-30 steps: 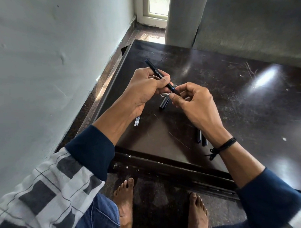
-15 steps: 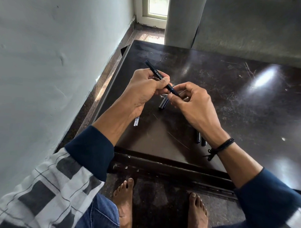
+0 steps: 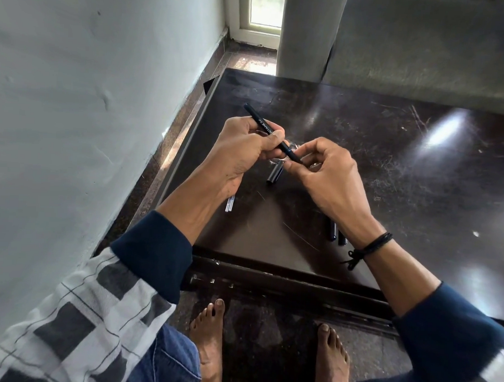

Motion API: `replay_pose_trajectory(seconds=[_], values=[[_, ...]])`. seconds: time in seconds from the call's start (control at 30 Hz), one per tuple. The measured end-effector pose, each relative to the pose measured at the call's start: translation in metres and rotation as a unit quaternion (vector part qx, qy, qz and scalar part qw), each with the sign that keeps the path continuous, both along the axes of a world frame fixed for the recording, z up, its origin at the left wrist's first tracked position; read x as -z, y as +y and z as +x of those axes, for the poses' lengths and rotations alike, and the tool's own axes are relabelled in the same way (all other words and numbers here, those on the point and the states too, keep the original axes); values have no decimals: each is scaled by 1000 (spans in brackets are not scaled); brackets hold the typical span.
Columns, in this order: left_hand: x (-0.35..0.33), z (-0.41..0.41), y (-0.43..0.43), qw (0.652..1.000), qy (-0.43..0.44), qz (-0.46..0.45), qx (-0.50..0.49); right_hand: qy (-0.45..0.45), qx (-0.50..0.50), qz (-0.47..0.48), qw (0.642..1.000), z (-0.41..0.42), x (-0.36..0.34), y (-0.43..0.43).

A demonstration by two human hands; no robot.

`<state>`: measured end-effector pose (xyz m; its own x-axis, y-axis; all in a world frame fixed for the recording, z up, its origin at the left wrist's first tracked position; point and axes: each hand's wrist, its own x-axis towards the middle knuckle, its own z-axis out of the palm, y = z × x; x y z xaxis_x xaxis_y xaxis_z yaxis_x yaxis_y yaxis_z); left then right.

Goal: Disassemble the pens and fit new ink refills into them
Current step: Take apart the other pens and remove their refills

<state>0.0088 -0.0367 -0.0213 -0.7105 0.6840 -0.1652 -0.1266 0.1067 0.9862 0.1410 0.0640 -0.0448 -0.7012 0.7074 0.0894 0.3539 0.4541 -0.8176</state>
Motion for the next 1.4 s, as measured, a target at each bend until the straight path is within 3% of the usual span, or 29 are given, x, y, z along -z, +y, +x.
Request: replay_pose_trajectory(seconds=[1.4], values=[[-1,0,0,1000,-20,16,1,-3,4,1,1000,0,-3,1]])
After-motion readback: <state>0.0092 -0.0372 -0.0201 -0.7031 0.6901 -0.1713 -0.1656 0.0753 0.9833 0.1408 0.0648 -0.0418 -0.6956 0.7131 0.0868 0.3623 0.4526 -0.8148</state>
